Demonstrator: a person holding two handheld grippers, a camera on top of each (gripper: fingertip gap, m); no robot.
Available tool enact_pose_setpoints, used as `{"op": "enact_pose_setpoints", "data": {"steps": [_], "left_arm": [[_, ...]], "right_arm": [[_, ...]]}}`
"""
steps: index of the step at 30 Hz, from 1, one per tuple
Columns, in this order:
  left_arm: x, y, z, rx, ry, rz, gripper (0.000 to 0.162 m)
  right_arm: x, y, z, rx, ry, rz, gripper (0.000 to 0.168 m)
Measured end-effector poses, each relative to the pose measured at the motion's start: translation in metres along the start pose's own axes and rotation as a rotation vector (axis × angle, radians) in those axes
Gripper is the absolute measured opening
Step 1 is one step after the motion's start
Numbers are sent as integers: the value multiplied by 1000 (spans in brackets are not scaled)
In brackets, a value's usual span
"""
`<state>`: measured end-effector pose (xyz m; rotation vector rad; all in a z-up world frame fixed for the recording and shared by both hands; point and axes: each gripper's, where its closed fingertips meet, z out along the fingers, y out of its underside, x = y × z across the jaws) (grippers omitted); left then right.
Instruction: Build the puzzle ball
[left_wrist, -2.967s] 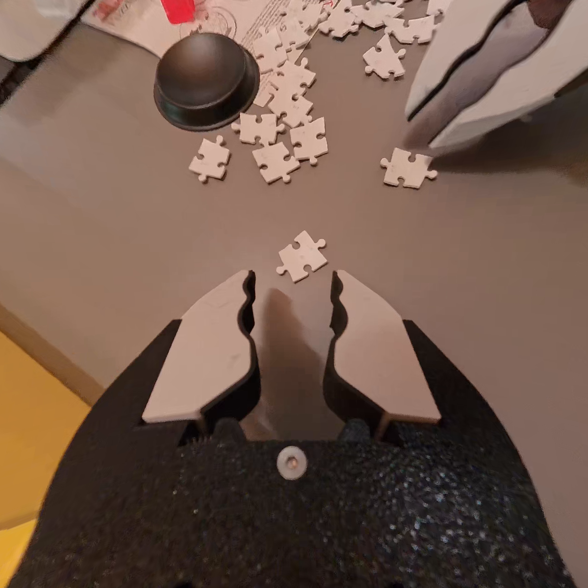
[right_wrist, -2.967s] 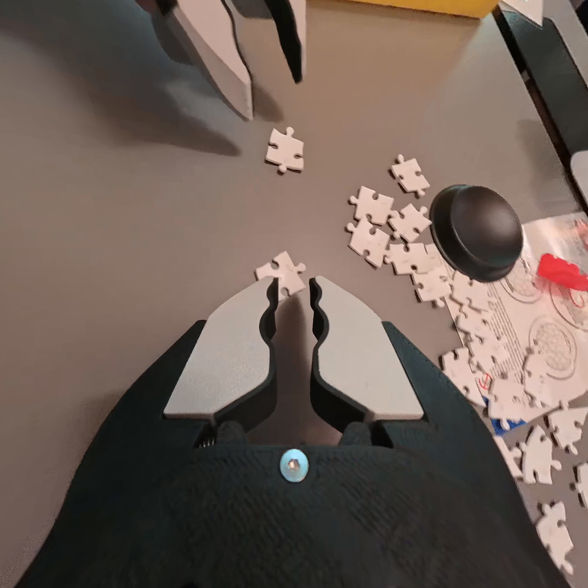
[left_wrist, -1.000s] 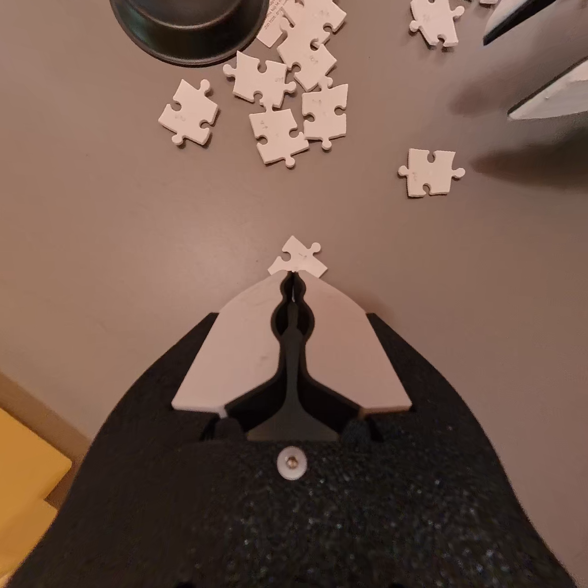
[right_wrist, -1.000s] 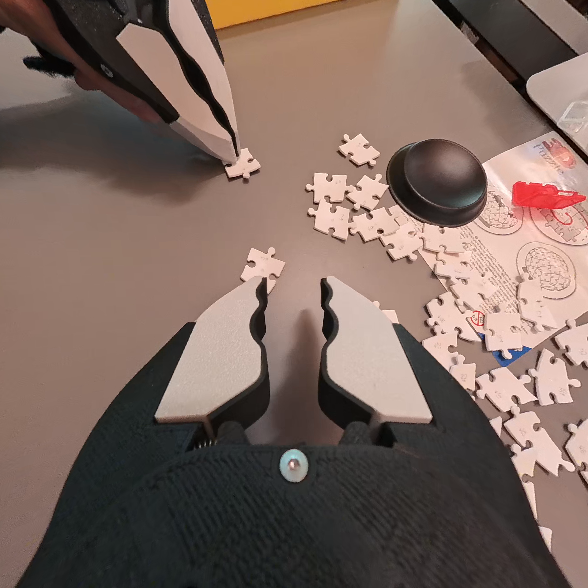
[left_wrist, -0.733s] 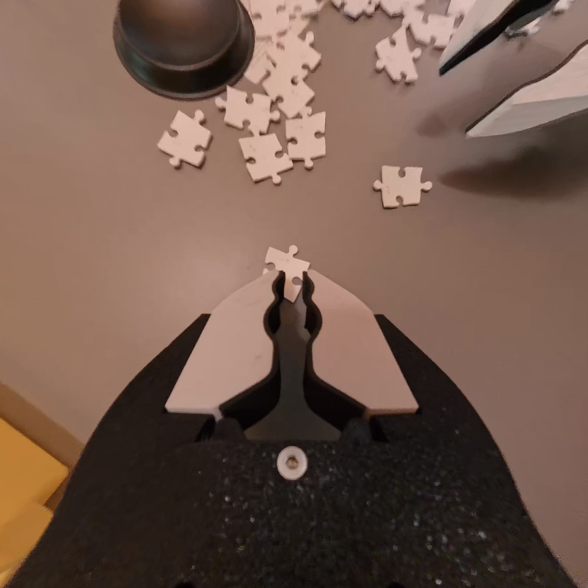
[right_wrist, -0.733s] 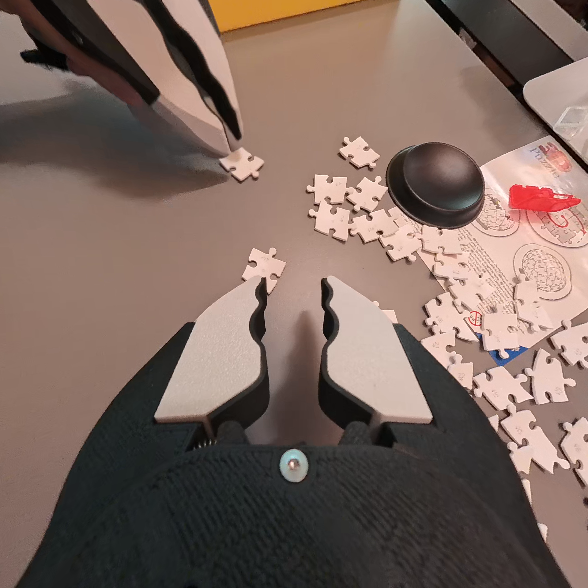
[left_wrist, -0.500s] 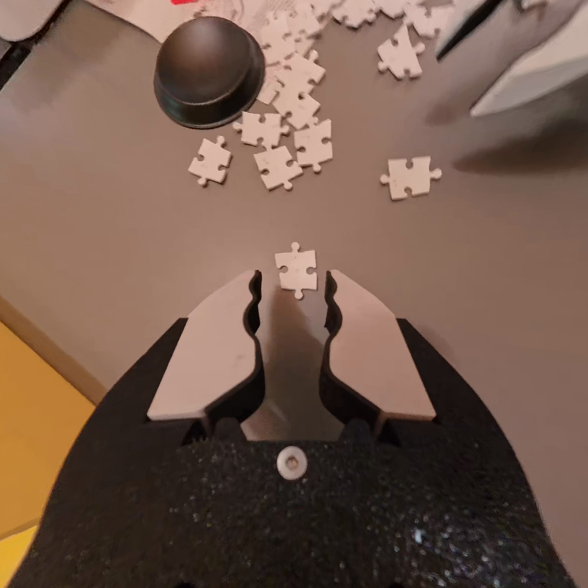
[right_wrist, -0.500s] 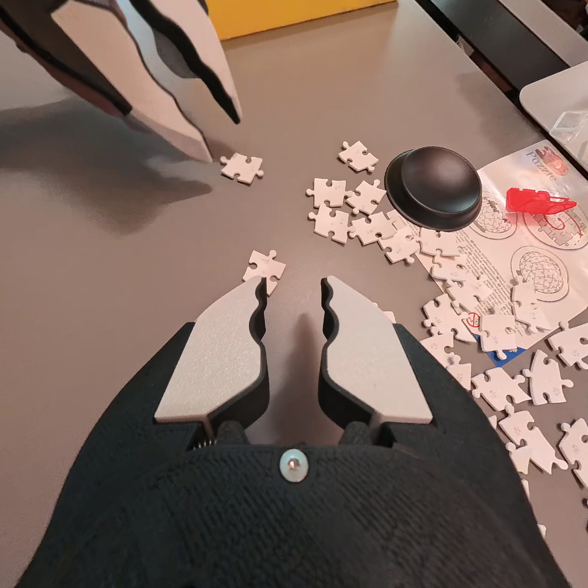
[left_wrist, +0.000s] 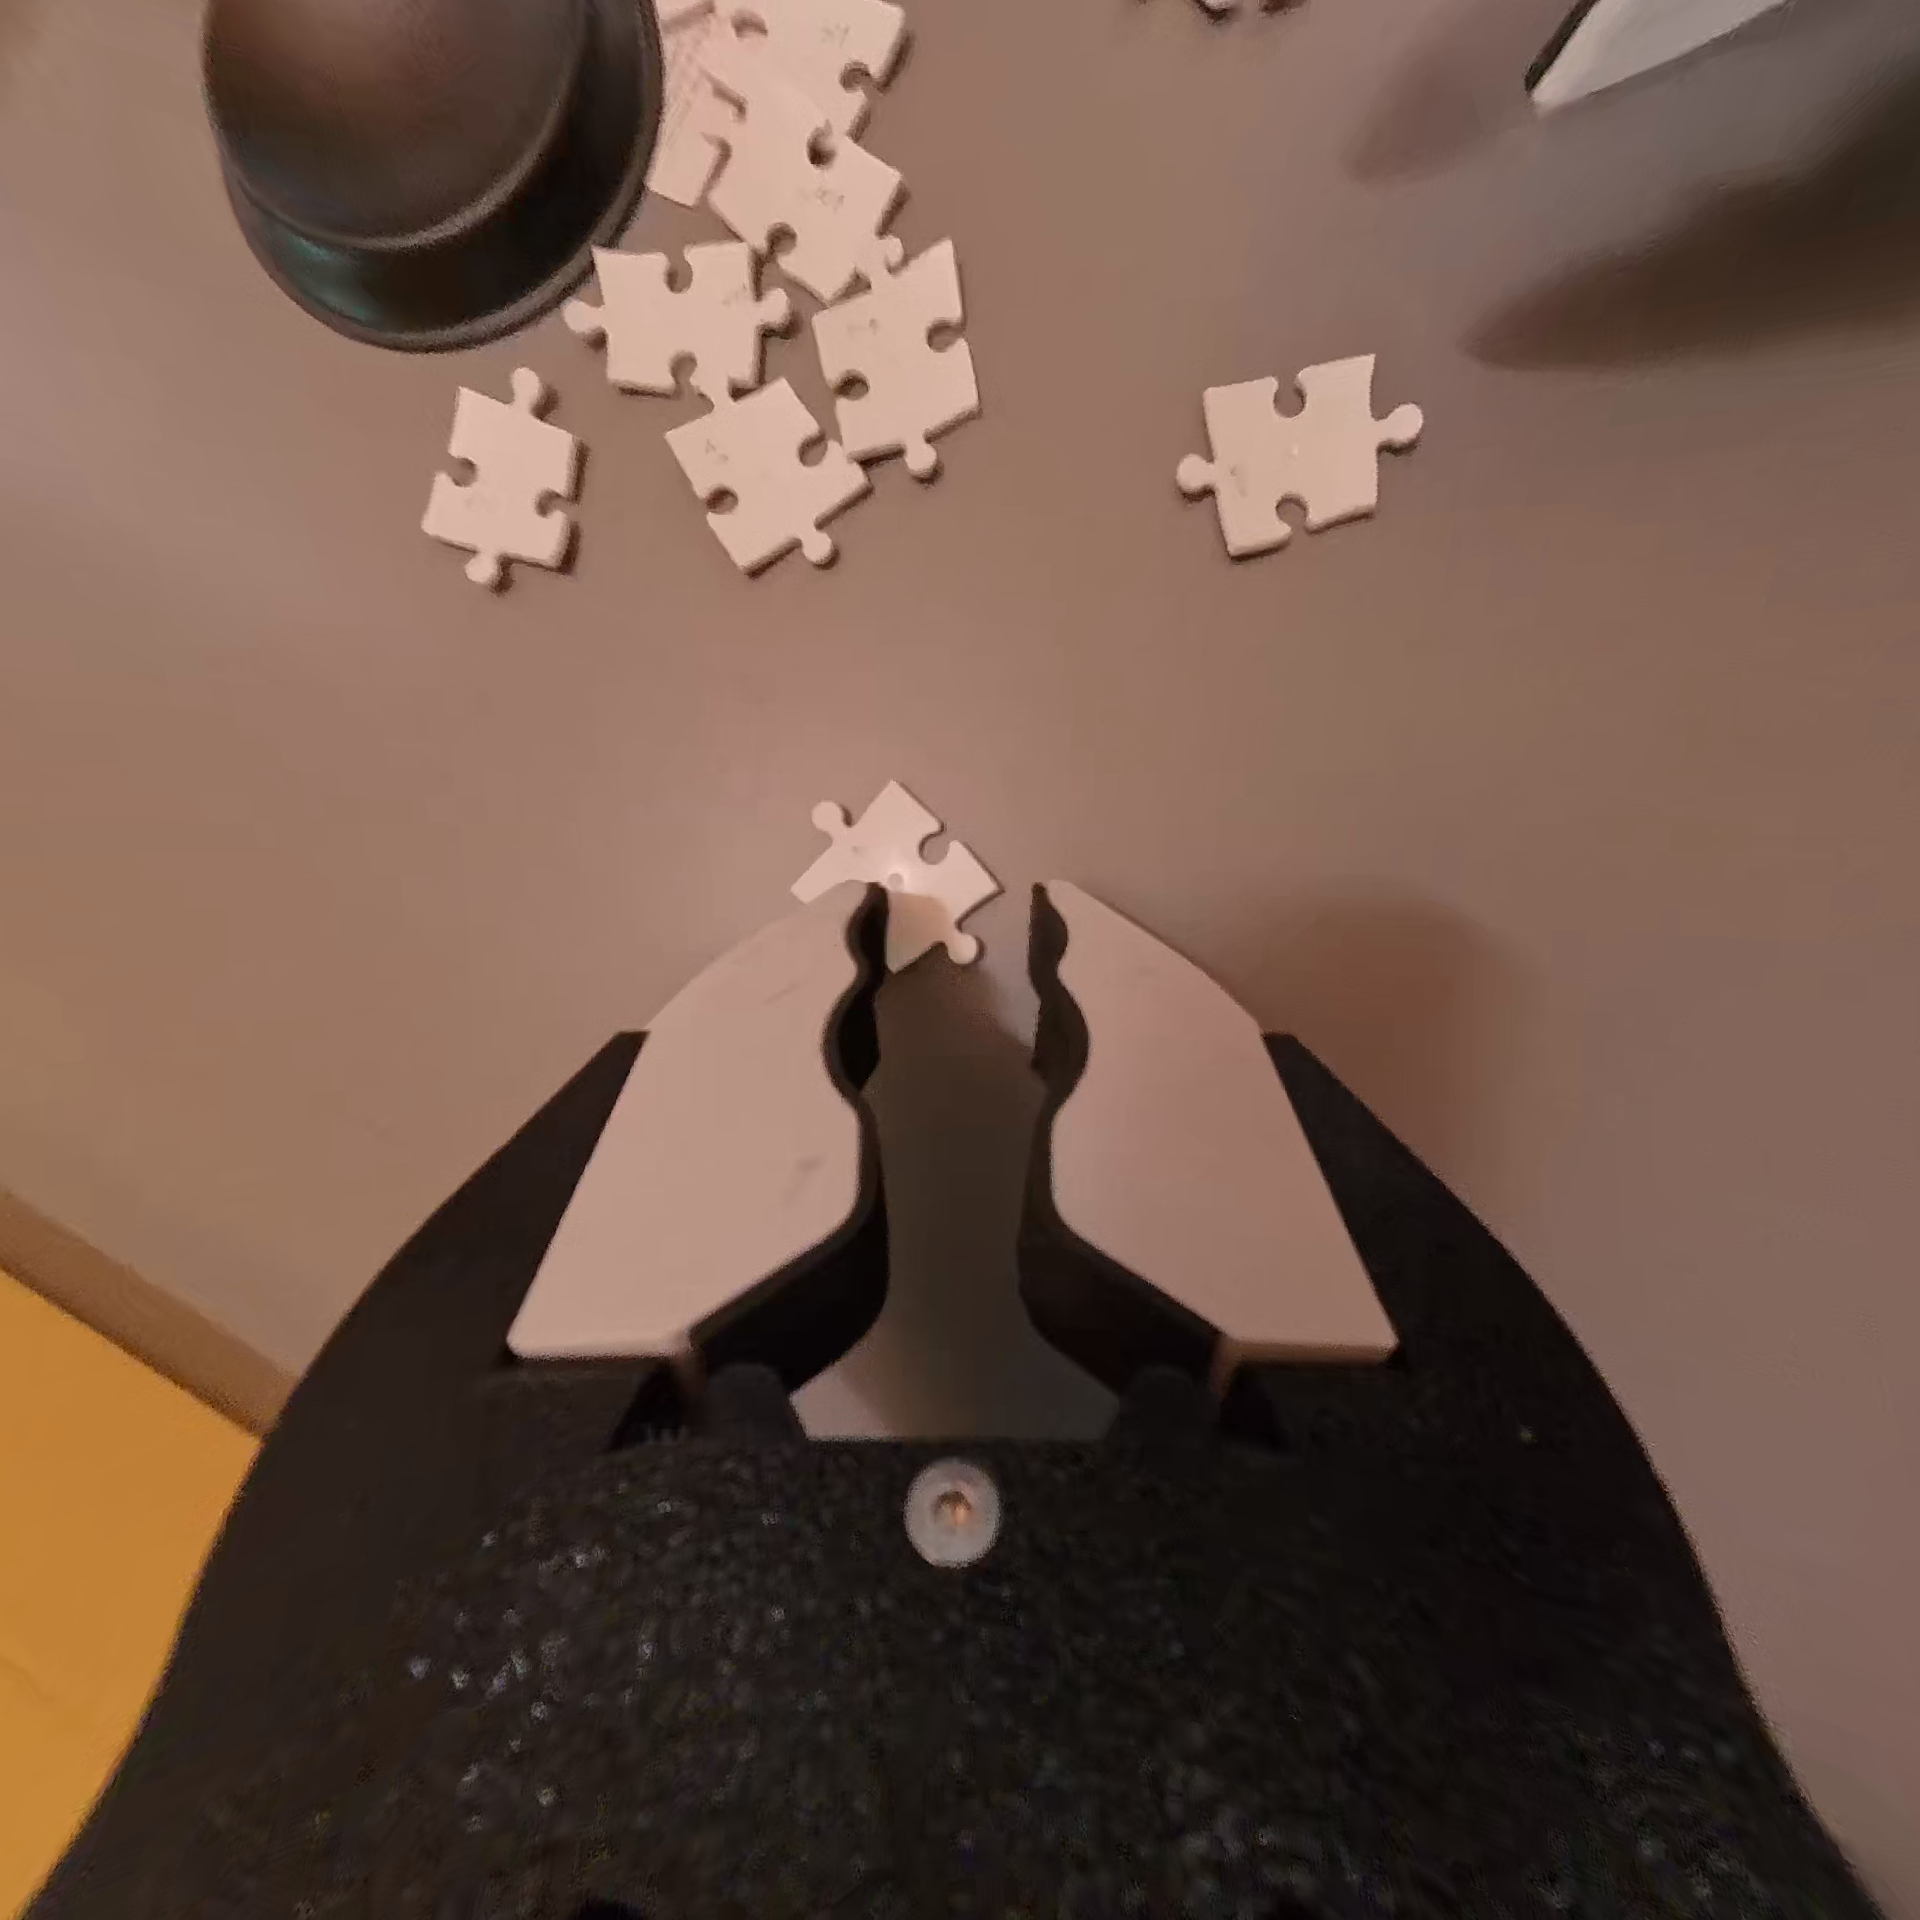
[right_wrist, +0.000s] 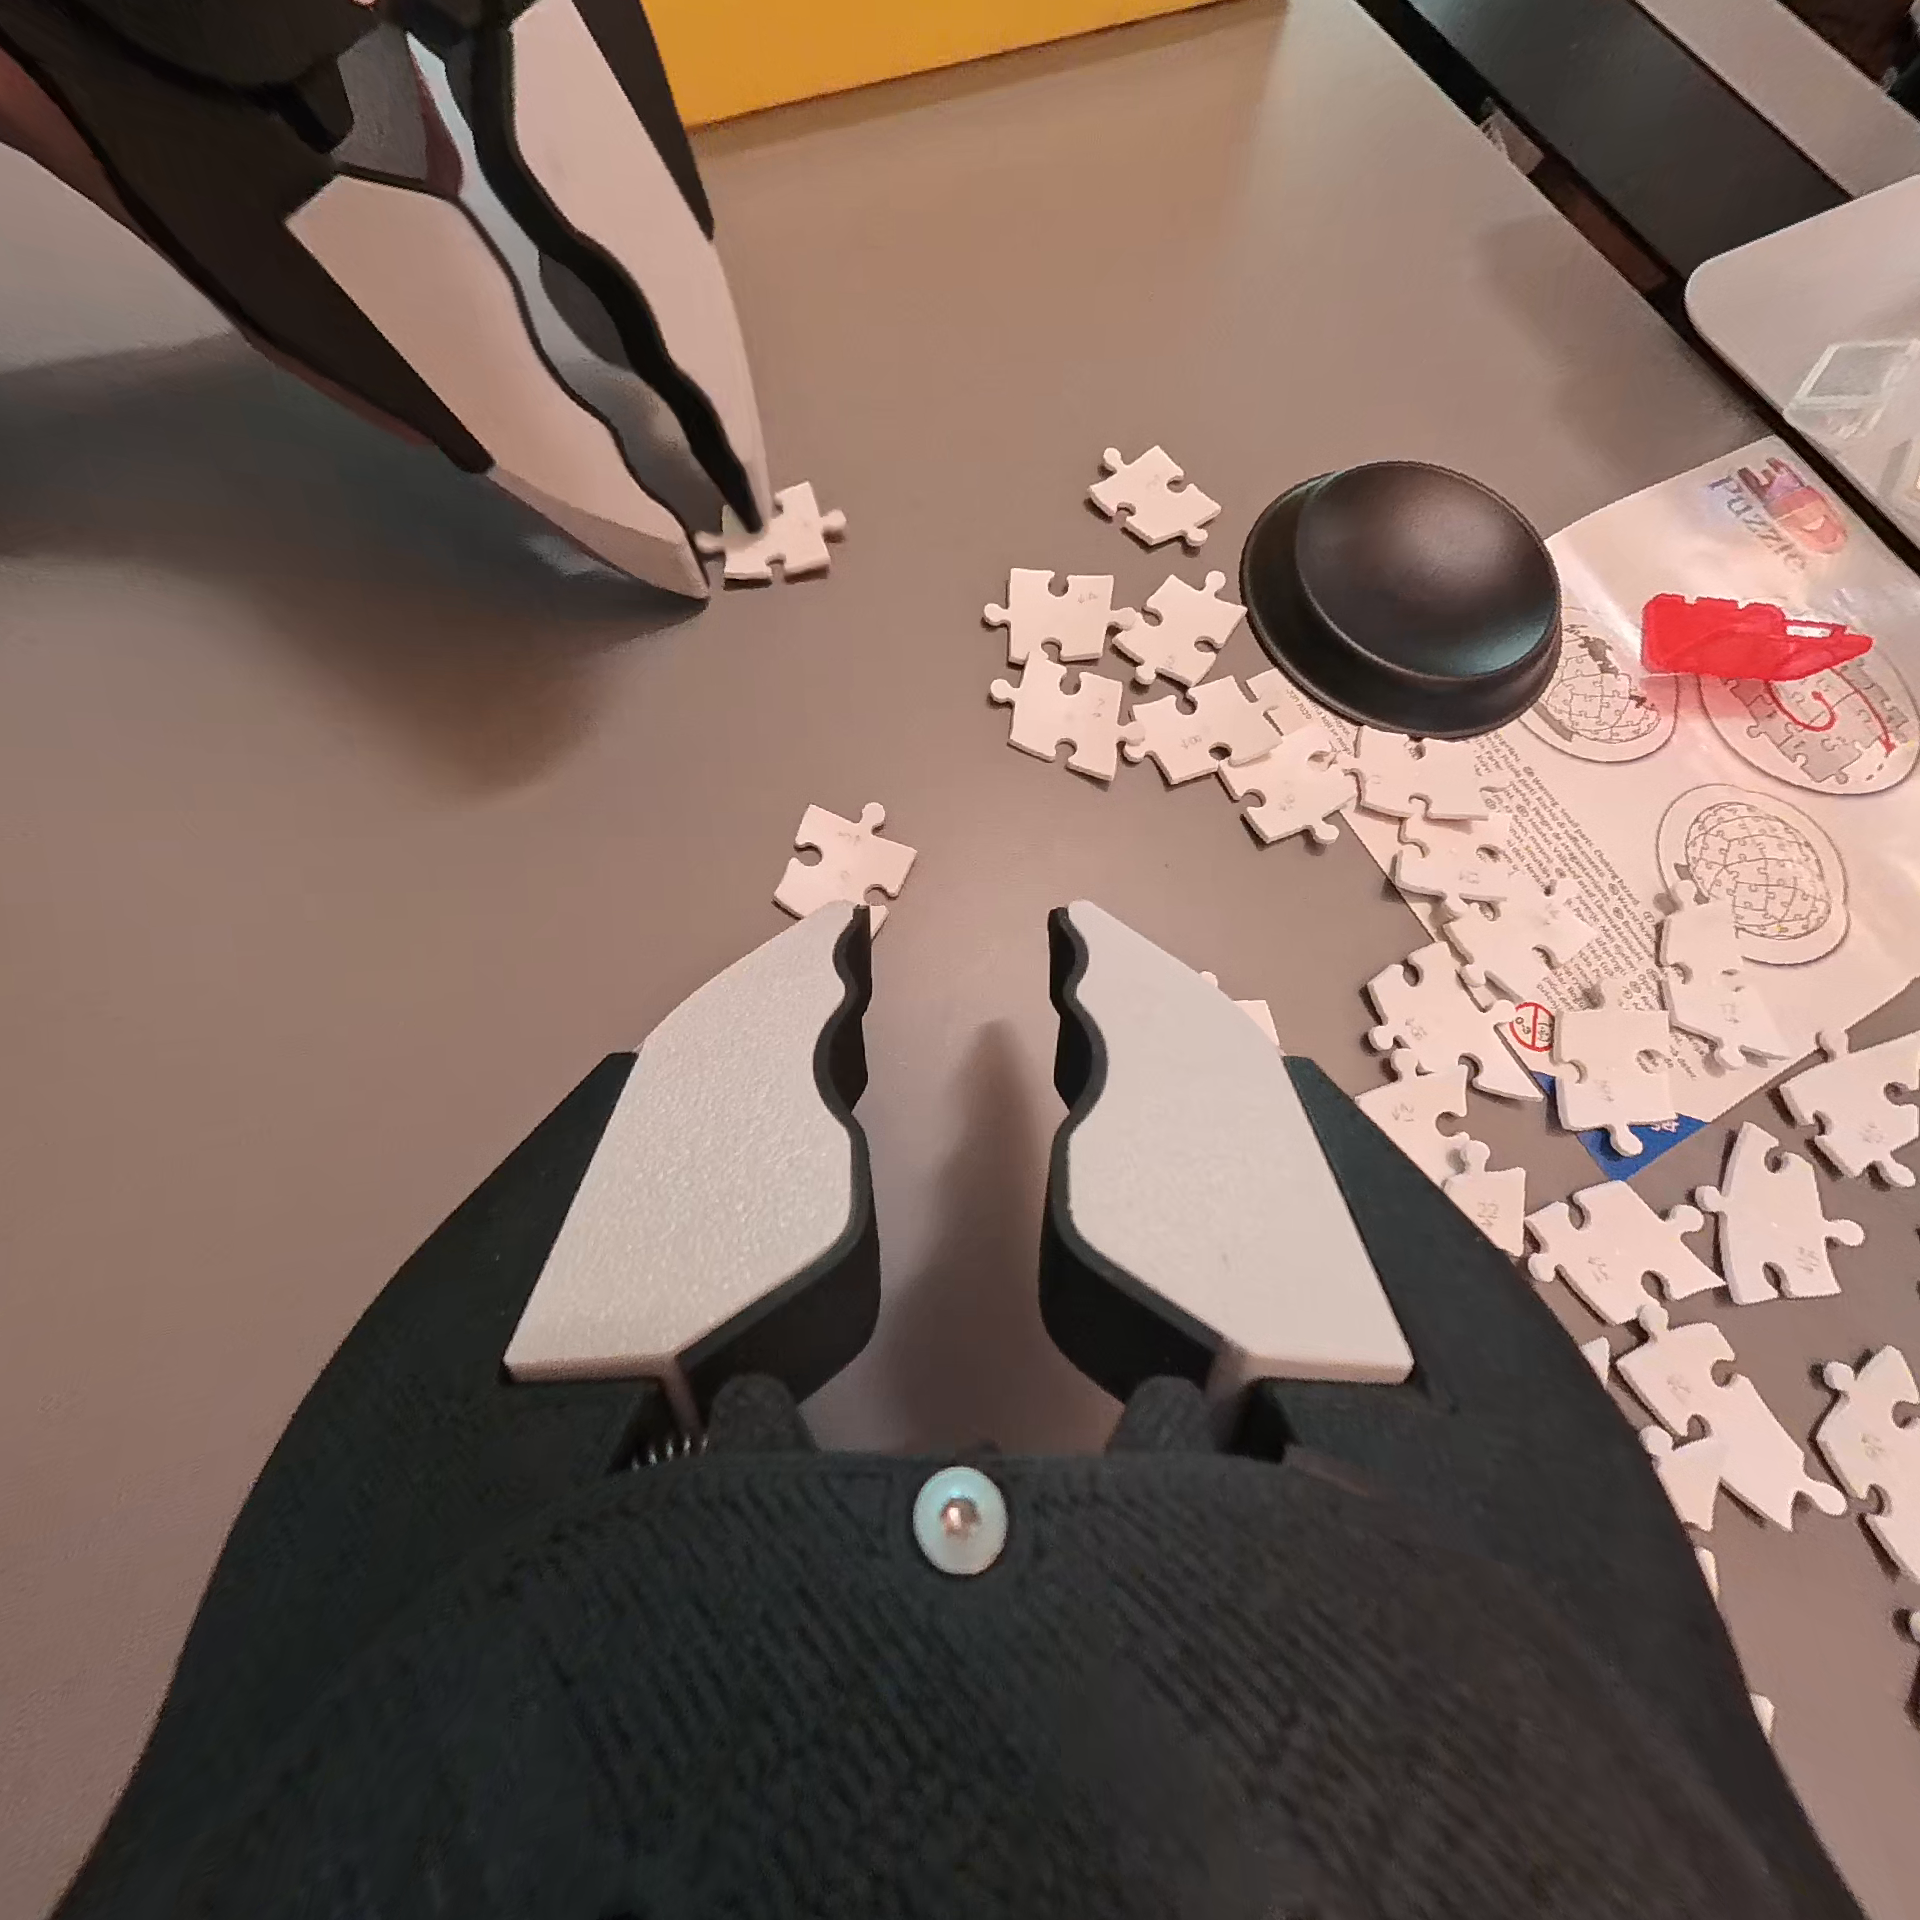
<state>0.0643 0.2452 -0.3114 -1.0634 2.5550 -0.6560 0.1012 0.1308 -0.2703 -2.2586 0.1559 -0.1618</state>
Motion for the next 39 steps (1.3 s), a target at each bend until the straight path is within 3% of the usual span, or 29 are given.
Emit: {"op": "enact_pose_setpoints", "data": {"steps": [3,11,13,16,19,23,32,34,36,39], "left_arm": [[-5,1,1,-5,-8,-7,7],[-7,2,-2,-29,-21,133,11],[-11,-2,-7,13,-66,125,18],[-13,-1,-10,-4,-81,-64,40],[-10,6,-7,-22,-67,-247,49],[-11,8,-2,13,-52,-373,40],[-13,9,-1,-22,-65,-277,20],[-15,9,-1,-30,-73,-259,24],[-16,10,-2,-41,-68,-258,43],[-17,5,1,-19,-54,-252,44]], "right_arm": [[-1,1,0,-3,-6,-2,33],[-1,0,-1,-2,-7,-12,34],[0,-1,-1,4,-4,-9,34],[0,-3,0,14,-7,-1,34],[0,-3,1,16,-12,0,34],[-2,-3,4,13,-25,-1,34],[-3,-8,6,23,-39,0,34],[-3,-10,5,24,-39,-2,34],[-2,-11,4,30,-38,-1,34],[-3,-10,4,27,-40,4,35]]}}
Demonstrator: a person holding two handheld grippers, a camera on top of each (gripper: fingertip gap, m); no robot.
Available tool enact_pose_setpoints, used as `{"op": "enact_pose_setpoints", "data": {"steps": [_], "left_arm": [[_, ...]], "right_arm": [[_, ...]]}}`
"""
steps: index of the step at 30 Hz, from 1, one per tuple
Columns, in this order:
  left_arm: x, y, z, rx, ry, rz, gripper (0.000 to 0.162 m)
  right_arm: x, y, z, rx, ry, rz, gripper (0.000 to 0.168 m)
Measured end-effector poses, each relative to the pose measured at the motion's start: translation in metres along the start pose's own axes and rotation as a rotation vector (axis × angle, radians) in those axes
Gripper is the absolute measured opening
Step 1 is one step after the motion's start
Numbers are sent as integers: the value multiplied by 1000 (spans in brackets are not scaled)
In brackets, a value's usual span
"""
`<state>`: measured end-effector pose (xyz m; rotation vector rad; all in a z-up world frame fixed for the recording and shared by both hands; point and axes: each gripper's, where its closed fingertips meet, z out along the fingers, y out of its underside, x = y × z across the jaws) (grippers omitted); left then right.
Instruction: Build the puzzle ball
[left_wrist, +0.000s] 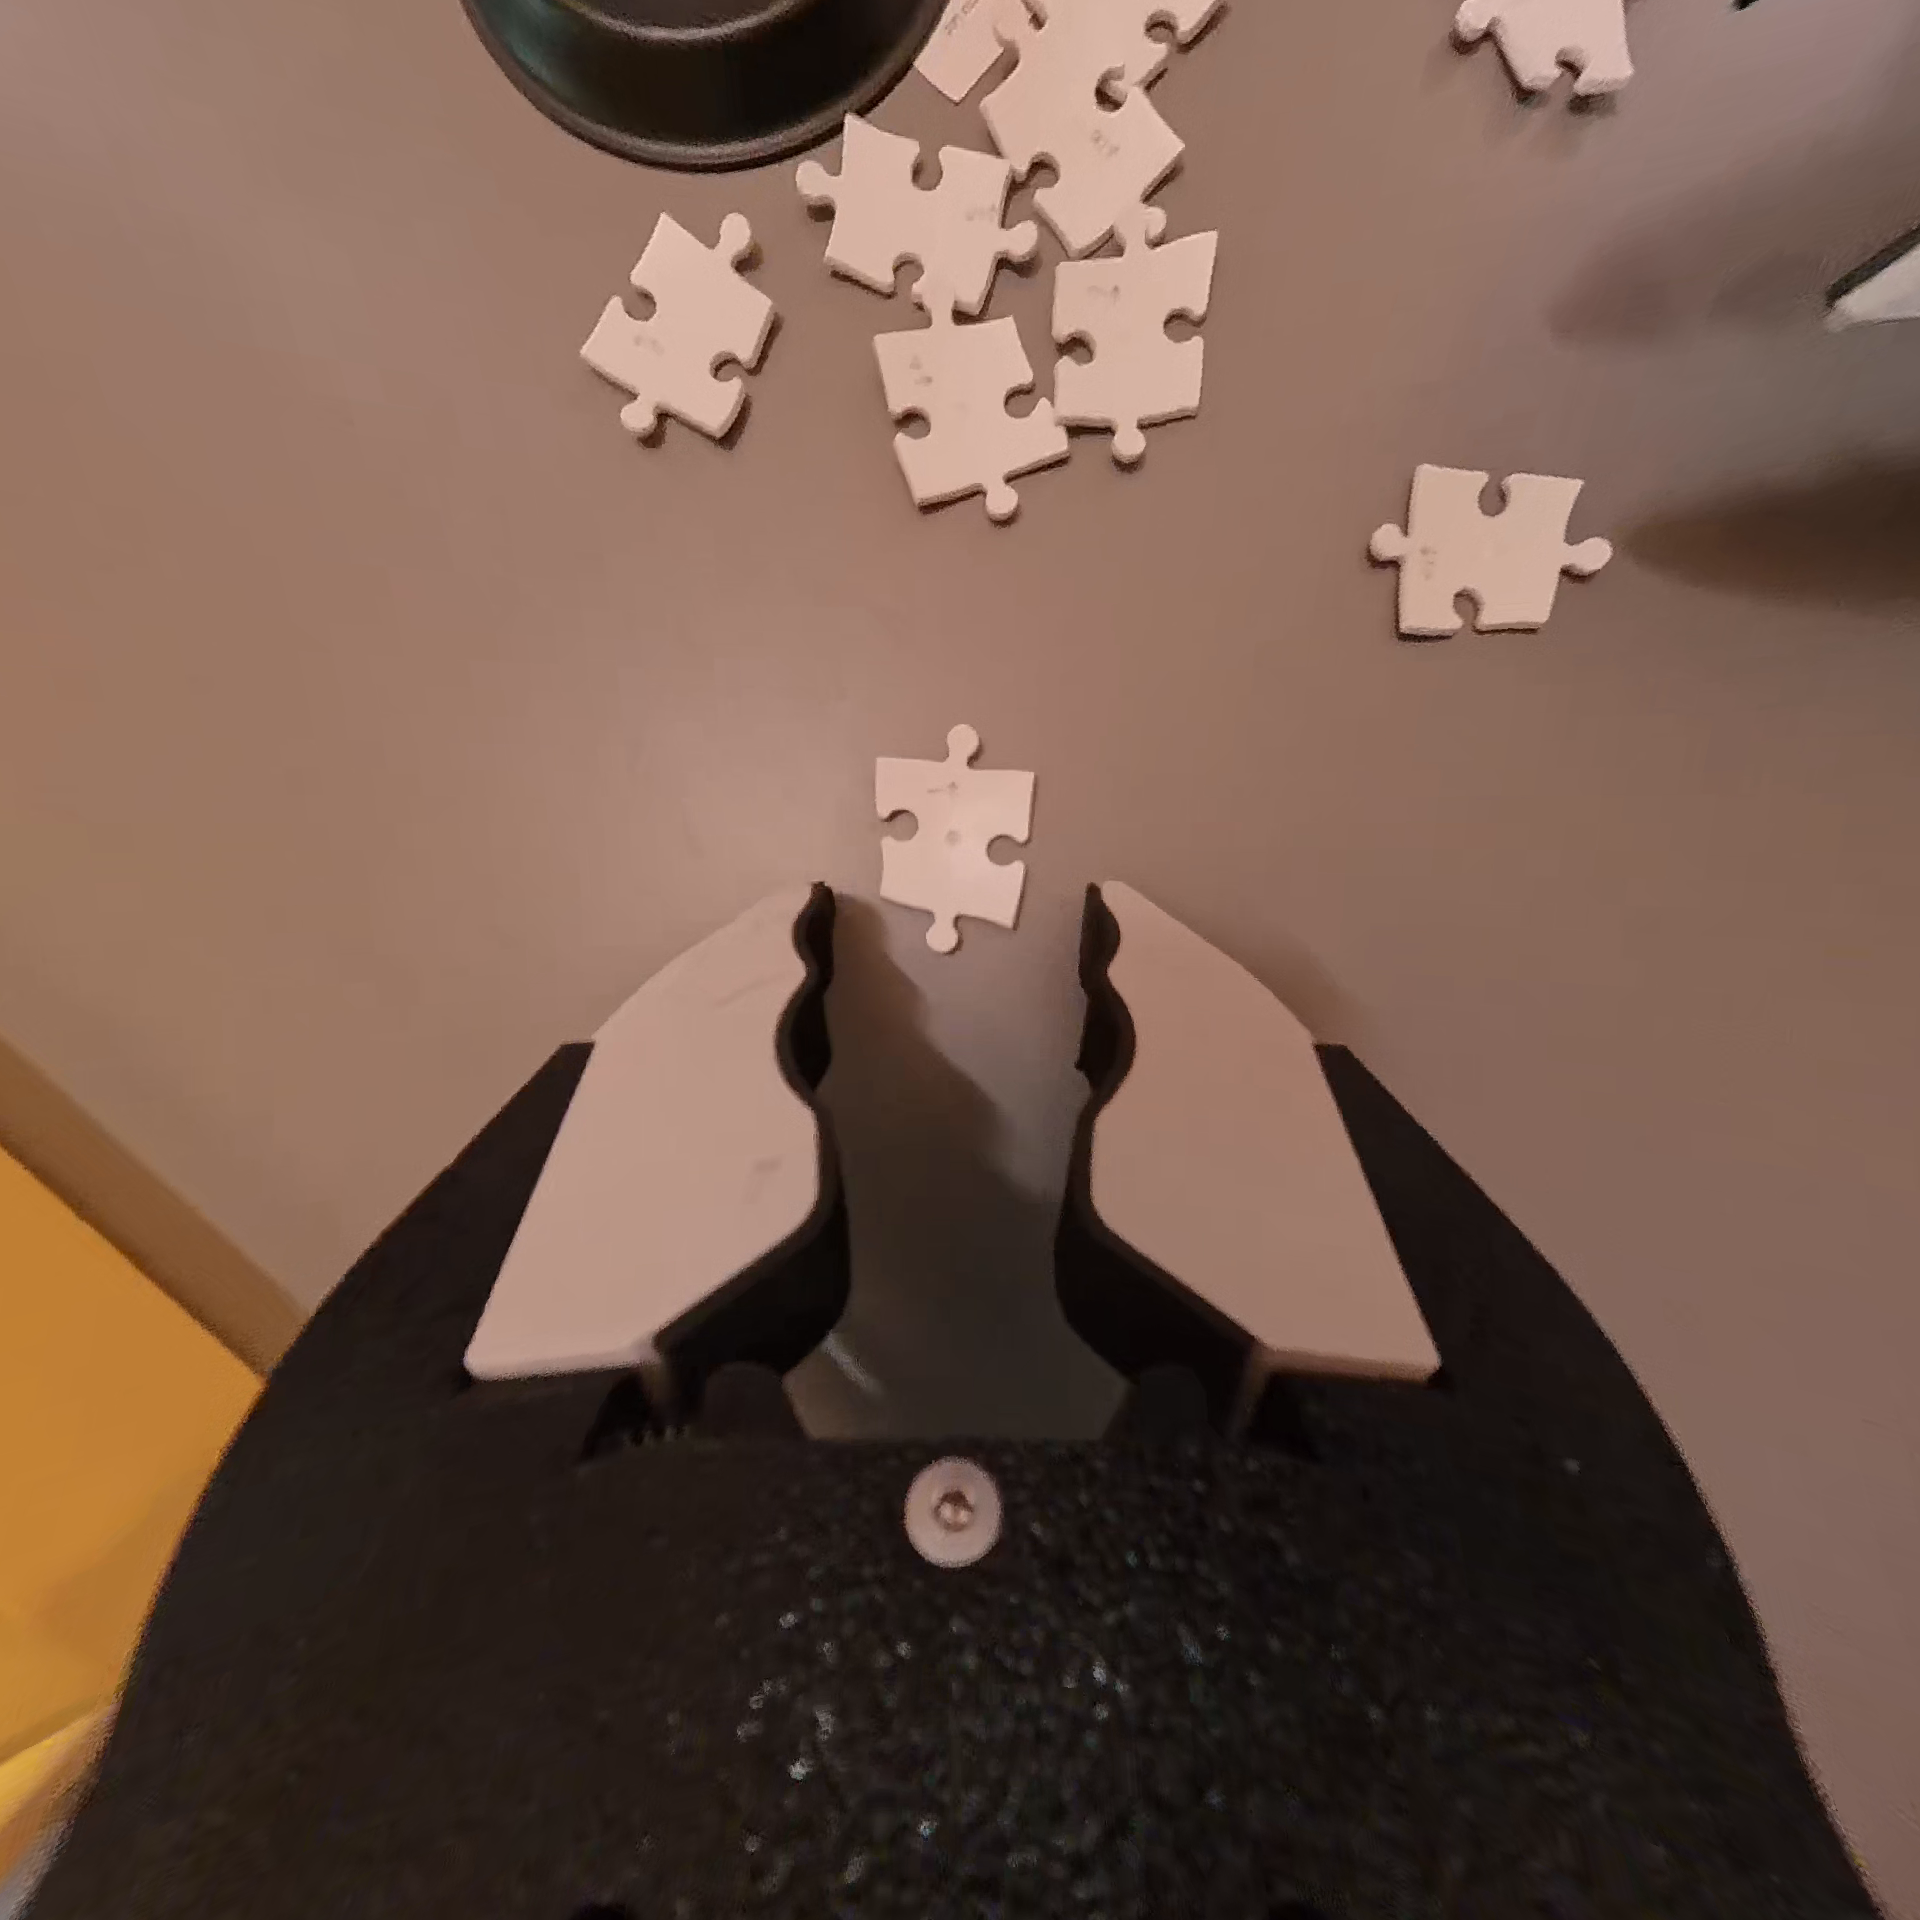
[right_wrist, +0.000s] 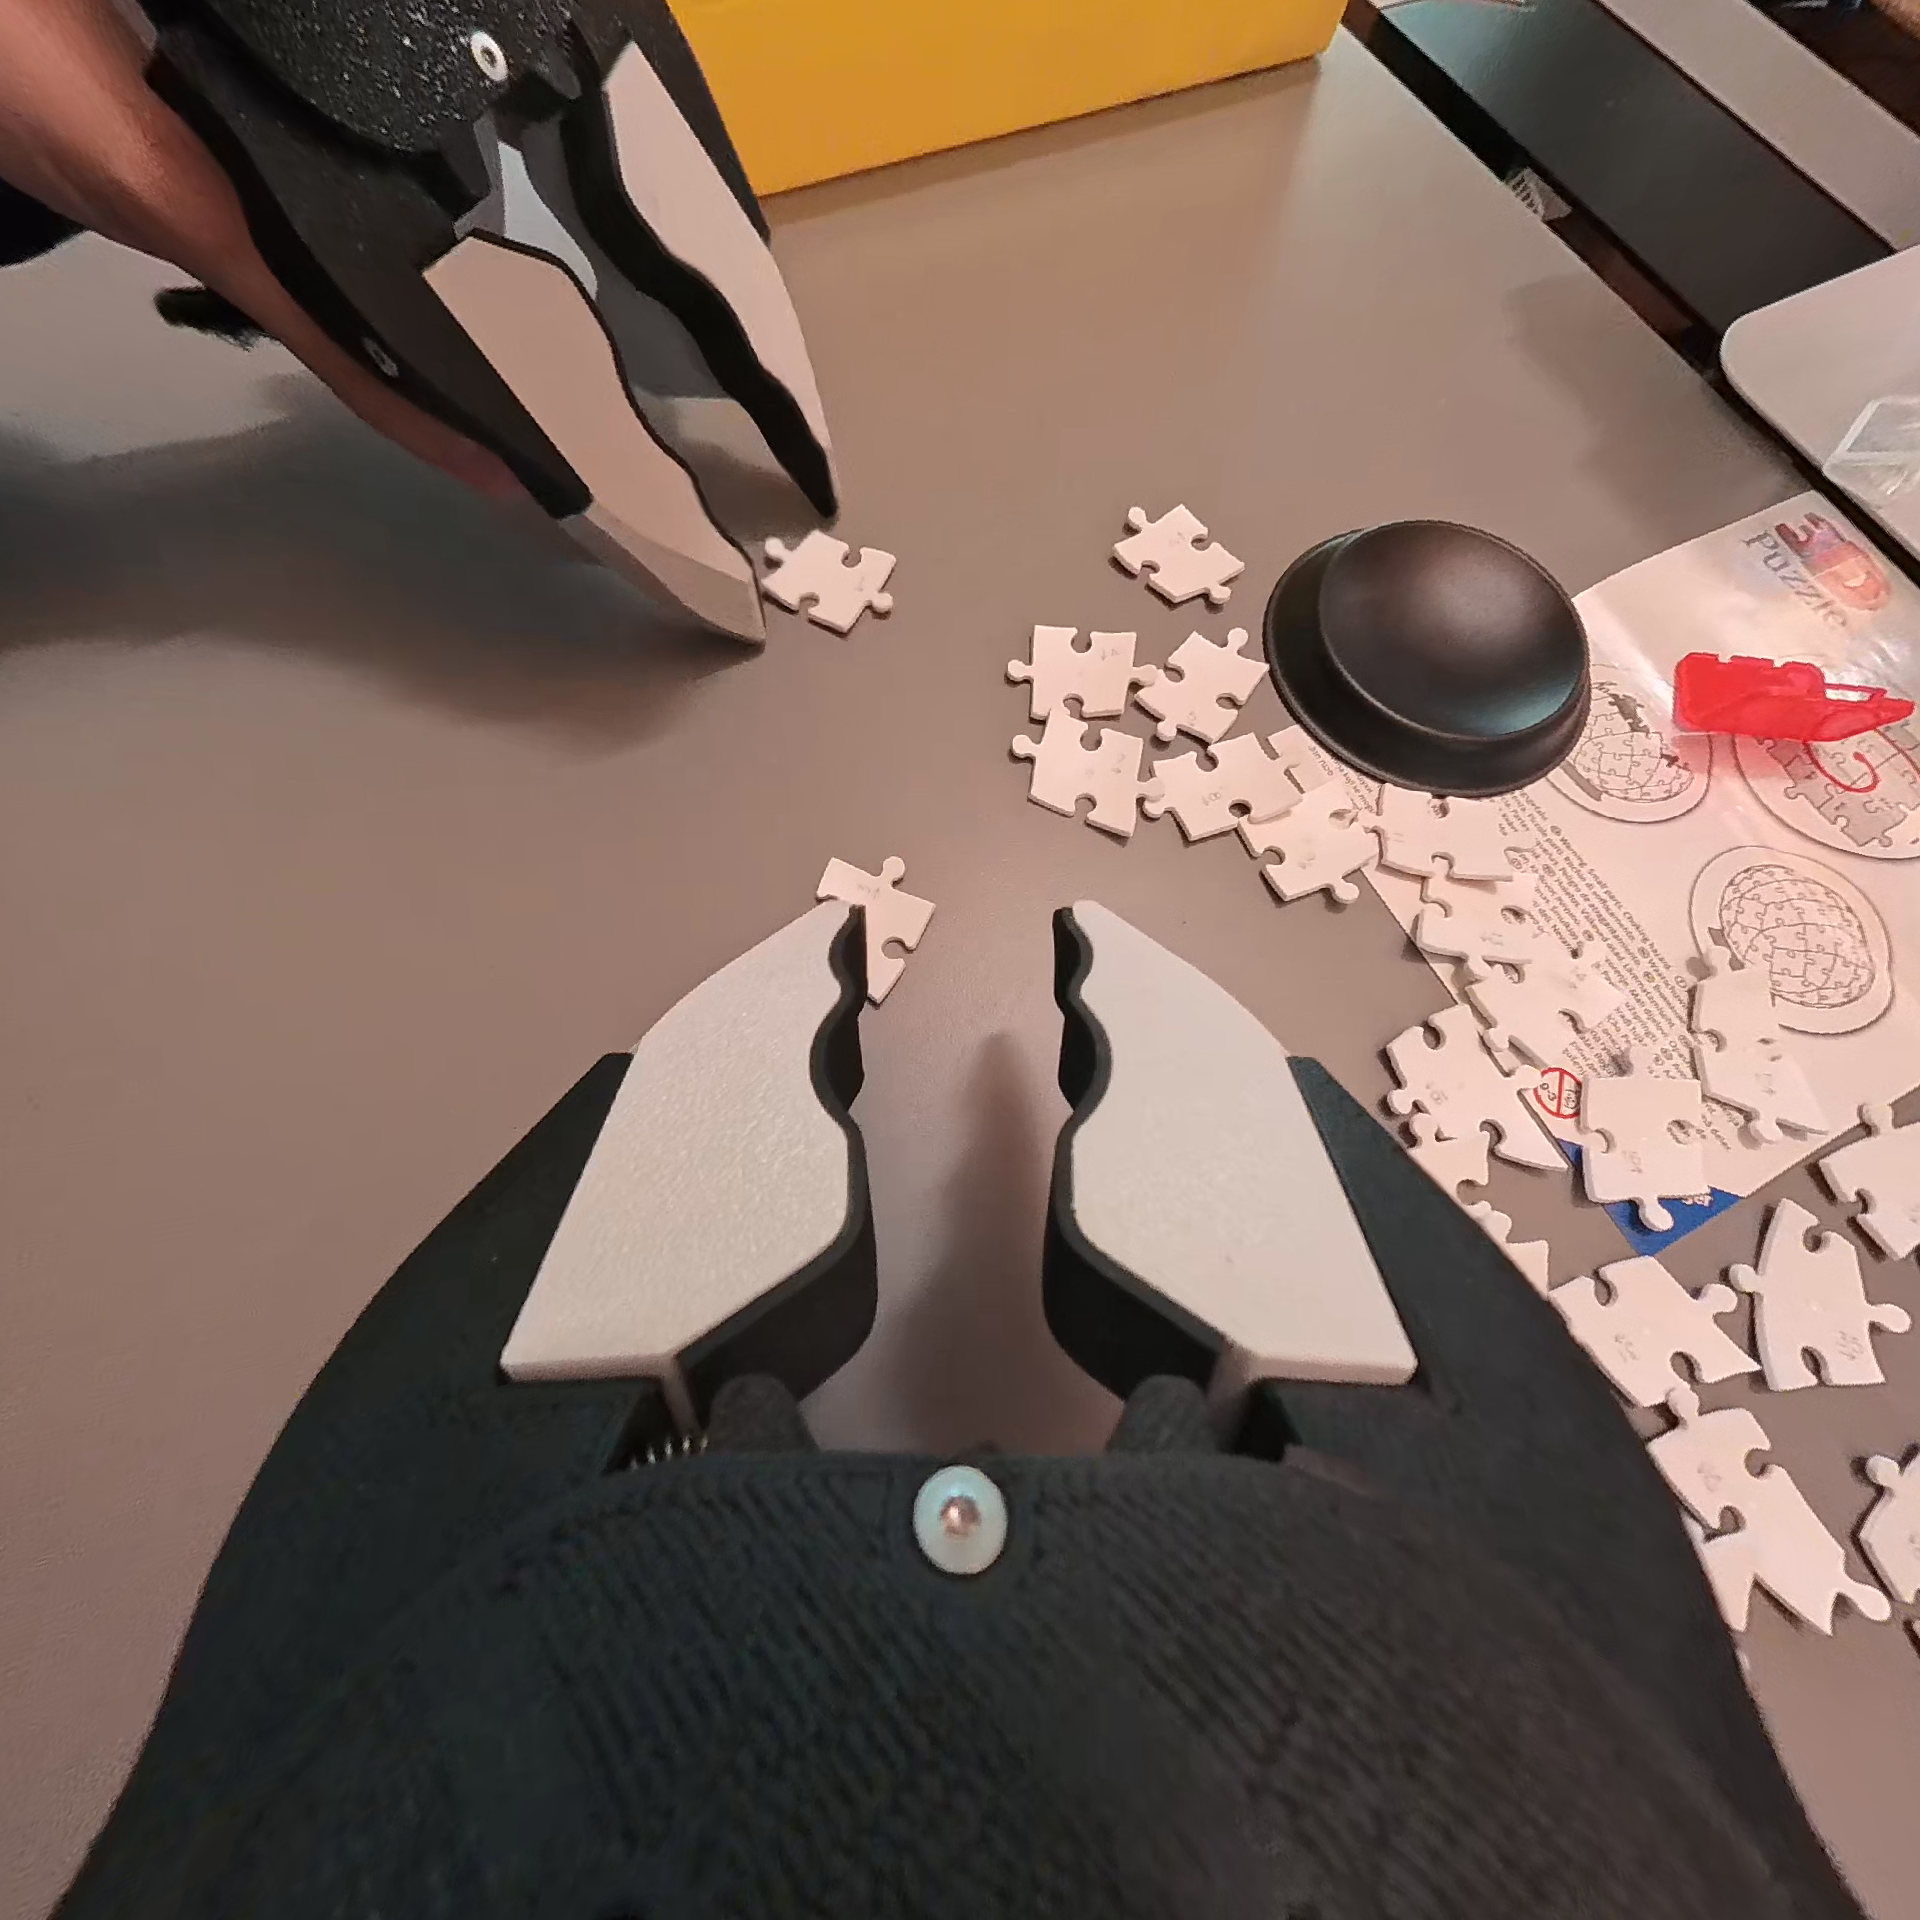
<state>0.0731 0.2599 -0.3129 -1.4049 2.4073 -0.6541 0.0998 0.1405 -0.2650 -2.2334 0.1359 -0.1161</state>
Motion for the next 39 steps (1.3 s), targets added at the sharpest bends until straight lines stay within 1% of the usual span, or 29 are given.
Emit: {"op": "enact_pose_setpoints", "data": {"steps": [3,7,12,15,16,18,20,22,24,26,27,28,29,30,31,33,35,36,38,39], "left_arm": [[1,-3,3,8,19,19,39],[0,-5,4,1,45,36,25],[0,-5,4,14,53,66,24],[3,-7,2,65,35,132,24],[6,-12,-2,106,33,165,24],[15,-30,-16,252,31,223,24],[28,-57,-38,462,72,231,25],[45,-83,-68,706,181,185,25],[55,-102,-100,935,259,167,25],[61,-110,-120,1079,236,233,24],[63,-112,-124,1110,200,274,24],[68,-113,-127,1128,193,315,25],[77,-114,-130,1145,220,351,25],[84,-115,-134,1178,258,366,25],[90,-117,-141,1226,298,361,25],[98,-121,-152,1308,385,330,25],[104,-124,-158,1354,425,316,24],[106,-125,-159,1360,429,324,24],[109,-127,-159,1363,416,345,24],[110,-128,-160,1367,416,350,24]], "right_arm": [[-1,1,0,-4,-1,-3,35],[0,2,-1,-6,1,-2,35],[-1,-2,-2,14,-12,15,35],[-3,-10,-2,48,-34,40,36],[-6,-15,-3,75,-59,61,38],[-11,-33,-7,172,-126,141,40],[-18,-56,-16,315,-253,273,41],[-23,-79,-30,459,-429,446,43],[-25,-95,-46,573,-597,594,44],[-23,-102,-54,626,-652,660,36],[-24,-102,-54,620,-641,646,35],[-26,-101,-52,600,-619,626,38],[-29,-102,-50,588,-614,620,42],[-35,-105,-52,599,-657,637,45],[-42,-111,-57,624,-747,679,44],[-50,-121,-69,689,-963,816,35],[-52,-127,-79,755,-1124,916,25],[-53,-128,-81,765,-1168,940,22],[-56,-129,-82,769,-1196,954,28],[-56,-129,-83,775,-1199,953,27]]}}
